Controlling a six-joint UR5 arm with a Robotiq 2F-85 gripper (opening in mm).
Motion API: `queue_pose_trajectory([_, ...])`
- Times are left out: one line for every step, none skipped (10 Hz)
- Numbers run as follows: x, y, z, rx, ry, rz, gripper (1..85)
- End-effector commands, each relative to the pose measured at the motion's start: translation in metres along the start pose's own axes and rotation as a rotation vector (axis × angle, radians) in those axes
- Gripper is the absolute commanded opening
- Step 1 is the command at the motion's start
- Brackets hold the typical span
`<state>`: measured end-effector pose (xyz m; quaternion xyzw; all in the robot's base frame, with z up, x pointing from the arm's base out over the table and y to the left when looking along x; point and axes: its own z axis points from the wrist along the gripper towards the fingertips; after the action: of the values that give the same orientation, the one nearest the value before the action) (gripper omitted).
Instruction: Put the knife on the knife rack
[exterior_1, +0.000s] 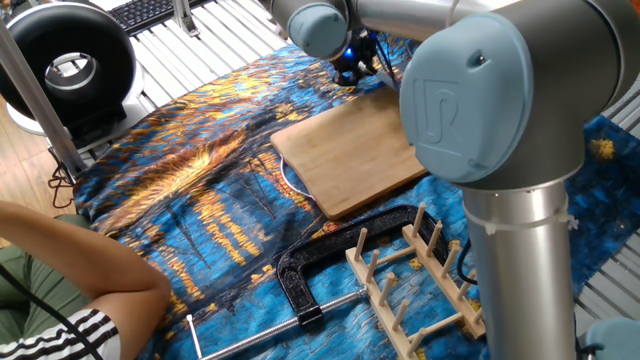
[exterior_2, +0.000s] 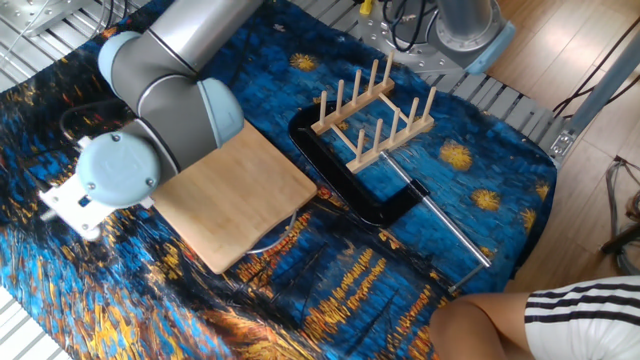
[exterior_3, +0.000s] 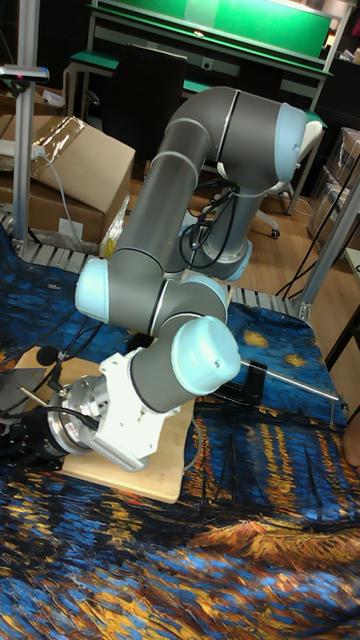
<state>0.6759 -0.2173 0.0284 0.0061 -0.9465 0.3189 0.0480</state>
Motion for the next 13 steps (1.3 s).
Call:
queue_pose_trajectory([-0.001, -0.028, -0.005, -0.003, 0.01, -0.03, 1.0])
queue_pose_trajectory([0.001, -0.037, -0.007, -0.017, 0.019, -0.054, 1.0])
queue_pose_trajectory([0.005, -0.044, -0.008, -0.044, 0.028, -0.074, 1.0])
queue_pose_trajectory([0.007, -0.051, -0.01, -0.065, 0.032, -0.096, 1.0])
queue_pose_trajectory([0.01, -0.054, -0.01, -0.086, 0.041, -0.126, 1.0])
queue_pose_trajectory([0.011, -0.053, -0.013, -0.118, 0.039, -0.14, 1.0])
queue_pose_trajectory([0.013, -0.054, -0.018, -0.143, 0.037, -0.161, 1.0])
queue_pose_trajectory([0.014, -0.054, -0.023, -0.178, 0.029, -0.177, 1.0])
queue_pose_trajectory([0.015, -0.054, -0.027, -0.185, 0.023, -0.182, 1.0])
queue_pose_trajectory([0.014, -0.051, -0.033, -0.191, 0.018, -0.189, 1.0])
queue_pose_trajectory([0.014, -0.044, -0.041, -0.212, 0.012, -0.192, 1.0])
queue_pose_trajectory([0.015, -0.035, -0.052, -0.238, 0.014, -0.192, 1.0])
queue_pose_trajectory([0.017, -0.028, -0.06, -0.256, 0.013, -0.193, 1.0])
